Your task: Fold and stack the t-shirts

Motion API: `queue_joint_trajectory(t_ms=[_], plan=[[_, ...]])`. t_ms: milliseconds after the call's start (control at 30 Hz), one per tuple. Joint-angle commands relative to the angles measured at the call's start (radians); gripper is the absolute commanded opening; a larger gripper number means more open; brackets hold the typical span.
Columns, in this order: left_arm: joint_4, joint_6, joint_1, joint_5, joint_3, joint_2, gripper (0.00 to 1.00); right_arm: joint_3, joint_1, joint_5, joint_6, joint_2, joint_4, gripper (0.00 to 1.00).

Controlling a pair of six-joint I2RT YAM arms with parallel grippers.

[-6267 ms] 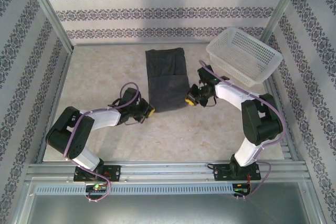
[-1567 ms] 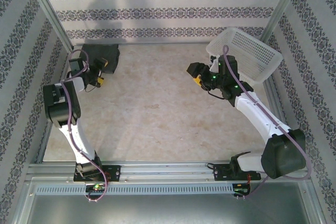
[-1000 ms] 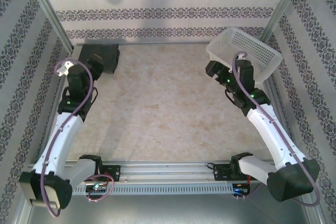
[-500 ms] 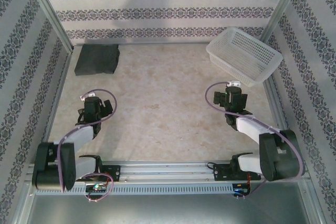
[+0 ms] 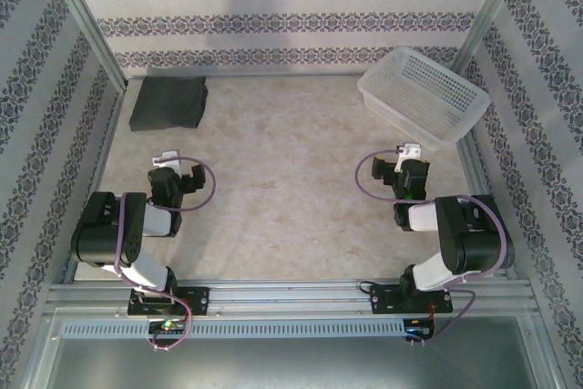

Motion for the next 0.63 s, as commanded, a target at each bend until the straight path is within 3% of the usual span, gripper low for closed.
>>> queue_joint_trajectory(t_ms=[0,67,133,600], plan=[[-0.048,0.041,-0.013,0.025,0.072,-0.018,1.0,0.05,0.002,-0.029,-0.02,-0.011,0.012,0.98],[0.046,0.049,-0.013,0.025,0.052,0.011,1.0,0.041,0.003,-0.026,-0.023,-0.002,0.052,0.98],[-0.021,0.045,-0.014,0.02,0.067,-0.009,1.0,0.044,0.013,-0.021,-0.034,-0.012,0.031,0.98],[0.03,0.049,-0.016,0.021,0.05,-0.002,1.0,0.043,0.008,-0.032,-0.03,-0.009,0.036,0.98]])
